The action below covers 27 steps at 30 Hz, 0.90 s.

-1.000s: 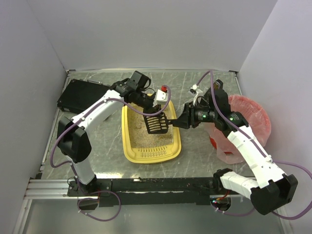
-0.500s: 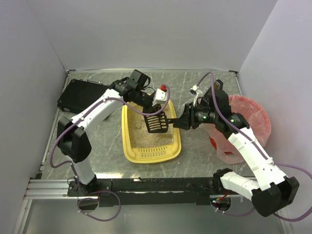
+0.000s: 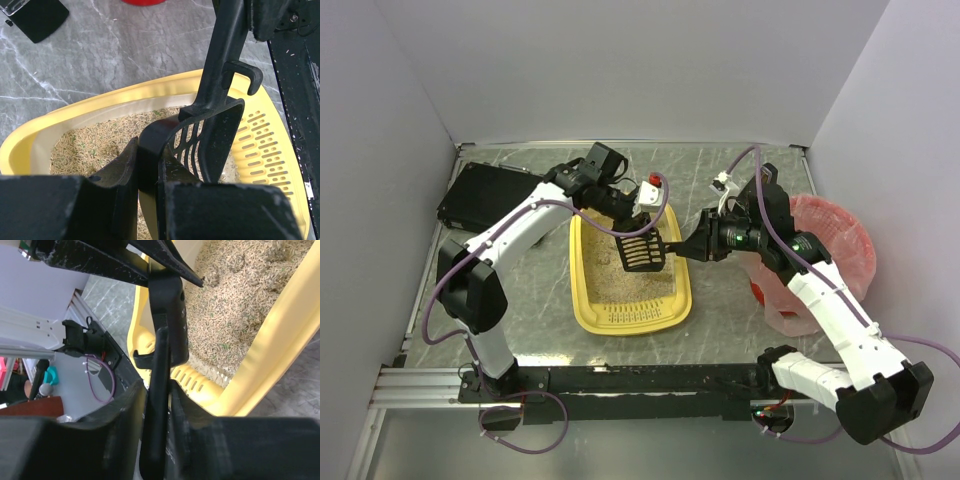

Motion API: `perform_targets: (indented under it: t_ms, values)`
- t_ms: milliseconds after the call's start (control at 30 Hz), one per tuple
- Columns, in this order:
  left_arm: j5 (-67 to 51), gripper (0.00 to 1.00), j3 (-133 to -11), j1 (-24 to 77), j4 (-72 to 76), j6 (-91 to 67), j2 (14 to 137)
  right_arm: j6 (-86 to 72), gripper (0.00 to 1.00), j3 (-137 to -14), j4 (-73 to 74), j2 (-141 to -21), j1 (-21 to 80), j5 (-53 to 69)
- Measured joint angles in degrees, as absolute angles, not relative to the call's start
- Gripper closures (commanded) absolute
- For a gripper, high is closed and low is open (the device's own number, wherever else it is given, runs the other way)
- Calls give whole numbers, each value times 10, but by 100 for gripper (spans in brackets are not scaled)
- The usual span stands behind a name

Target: Clean the litter box

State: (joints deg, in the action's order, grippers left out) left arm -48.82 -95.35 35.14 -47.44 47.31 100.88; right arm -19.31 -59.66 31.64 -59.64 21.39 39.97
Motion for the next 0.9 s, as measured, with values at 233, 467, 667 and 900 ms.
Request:
perform_targets:
  t_ms: [233, 467, 667, 900]
  values:
    - [-484, 1, -953, 351, -478, 469, 1009, -182, 100, -587, 310, -596, 214, 396]
    - [-457, 3, -924, 352, -380, 359, 992, -168, 100, -592, 330, -583, 223, 333]
    - [-304, 3, -799, 352, -196, 159, 876, -168, 100, -646, 389, -595, 292, 187]
    - [44, 3, -750, 353, -147, -138, 741, -167, 100, -754, 431, -691, 415, -21]
